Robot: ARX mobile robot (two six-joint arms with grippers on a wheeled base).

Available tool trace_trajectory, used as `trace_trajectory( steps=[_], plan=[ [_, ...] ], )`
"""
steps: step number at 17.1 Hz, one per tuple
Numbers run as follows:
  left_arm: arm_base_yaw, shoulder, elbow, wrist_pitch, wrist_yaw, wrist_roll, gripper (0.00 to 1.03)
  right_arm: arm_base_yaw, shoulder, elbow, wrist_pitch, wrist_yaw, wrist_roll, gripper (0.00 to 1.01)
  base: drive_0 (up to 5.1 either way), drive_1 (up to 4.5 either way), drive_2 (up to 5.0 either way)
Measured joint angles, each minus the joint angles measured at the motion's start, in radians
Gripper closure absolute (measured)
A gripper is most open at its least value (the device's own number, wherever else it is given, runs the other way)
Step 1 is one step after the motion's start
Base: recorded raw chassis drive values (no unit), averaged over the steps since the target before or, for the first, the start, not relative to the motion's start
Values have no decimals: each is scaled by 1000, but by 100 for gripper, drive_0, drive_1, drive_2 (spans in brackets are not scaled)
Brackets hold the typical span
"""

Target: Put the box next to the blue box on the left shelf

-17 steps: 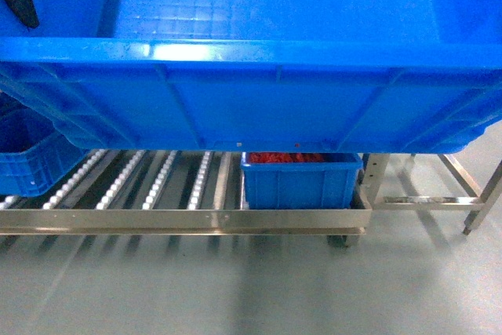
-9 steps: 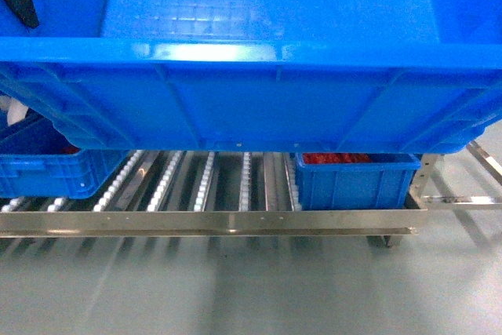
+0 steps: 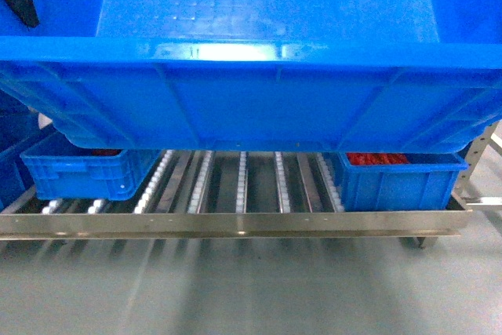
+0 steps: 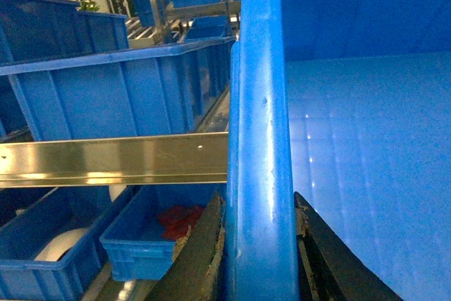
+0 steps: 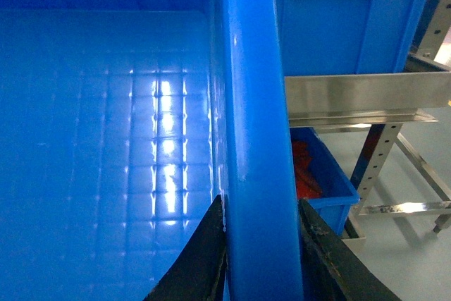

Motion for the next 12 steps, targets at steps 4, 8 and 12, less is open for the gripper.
trace_trajectory(
  steps=[4, 8, 12],
  plan=[
    [10, 0, 0, 0, -2, 1, 83, 7, 0, 0, -2, 2, 1, 80, 0, 0, 0],
    [-2, 0, 0, 1, -2, 1, 83, 3, 0, 0, -2, 3, 0, 80, 0, 0, 0],
    [-1, 0, 0, 0, -2, 0, 83, 0, 0, 0, -1, 2, 0, 80, 0, 0, 0]
  ],
)
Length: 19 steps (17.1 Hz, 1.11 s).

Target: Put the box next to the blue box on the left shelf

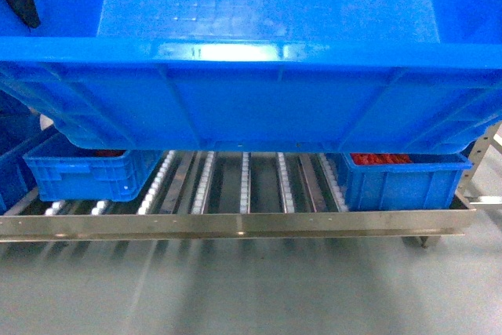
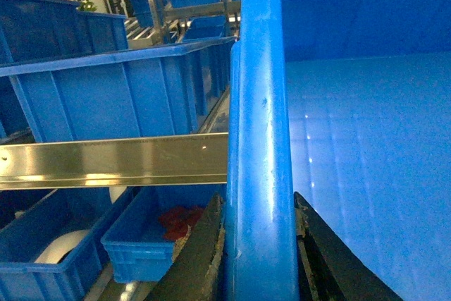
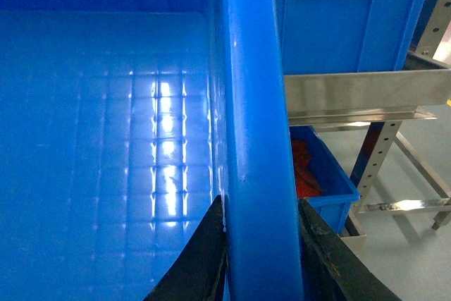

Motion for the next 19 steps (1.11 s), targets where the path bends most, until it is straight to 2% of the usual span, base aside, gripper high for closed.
trace_trajectory(
  steps=[19],
  plan=[
    [0, 0, 0, 0, 0, 0, 83, 0, 0, 0, -1, -1, 0, 80, 0, 0, 0]
  ],
)
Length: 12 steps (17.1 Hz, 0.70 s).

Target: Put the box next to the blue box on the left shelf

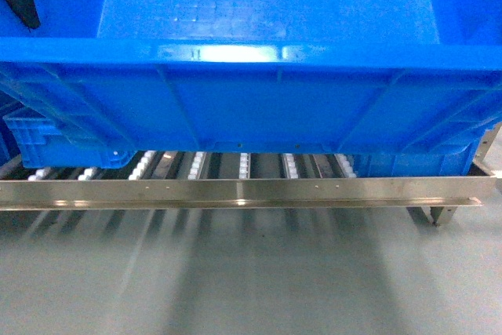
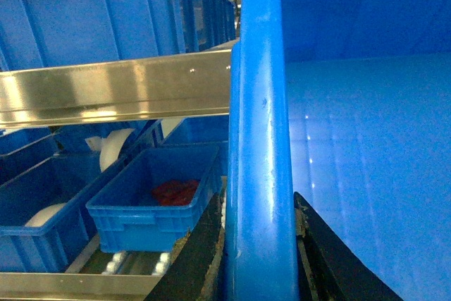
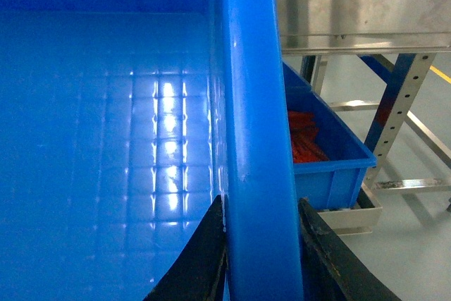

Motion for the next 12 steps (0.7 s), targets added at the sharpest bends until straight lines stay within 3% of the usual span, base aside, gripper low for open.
trace_trajectory(
  steps=[12],
  plan=[
    [0, 0, 0, 0, 0, 0, 83, 0, 0, 0, 2, 0, 0, 80, 0, 0, 0]
  ],
)
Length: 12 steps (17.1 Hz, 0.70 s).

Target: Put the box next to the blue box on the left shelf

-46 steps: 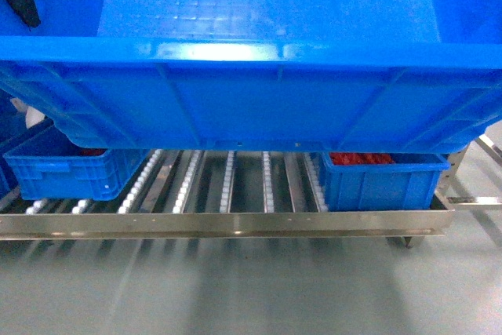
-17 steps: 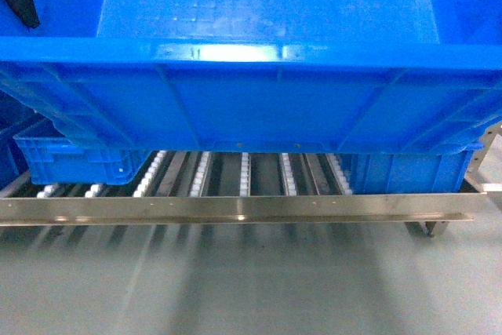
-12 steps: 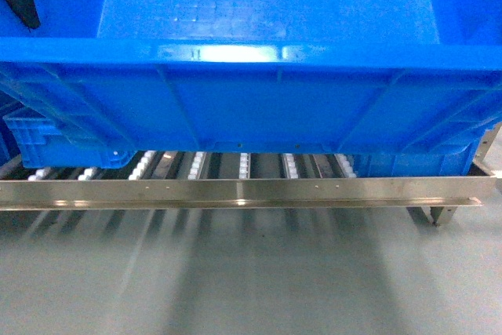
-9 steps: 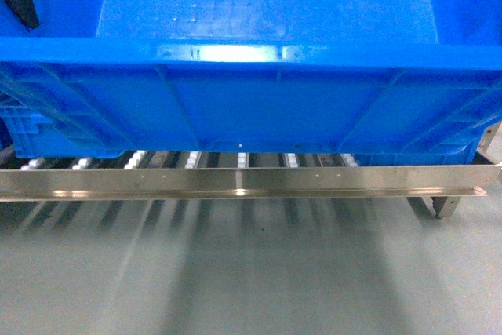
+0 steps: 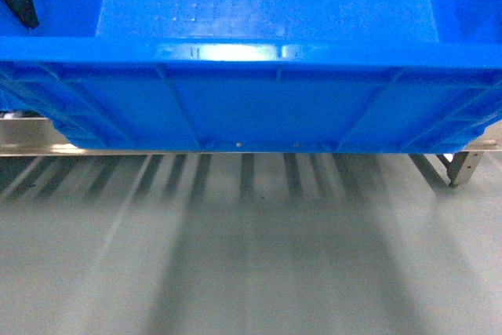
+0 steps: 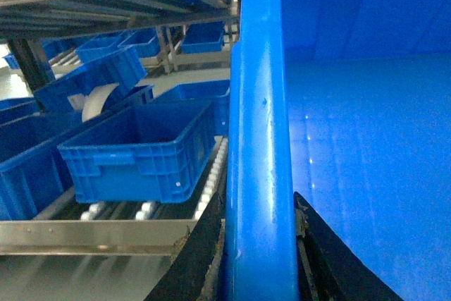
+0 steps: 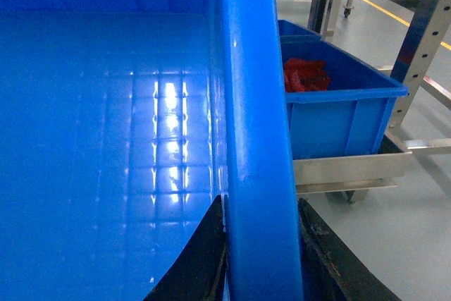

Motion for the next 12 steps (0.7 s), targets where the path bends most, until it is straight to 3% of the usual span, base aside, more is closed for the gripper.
trace_trajectory(
  steps=[12],
  plan=[
    [0, 0, -2, -2, 0, 0, 83, 0, 0, 0, -3, 0, -1, 80, 0, 0, 0]
  ],
)
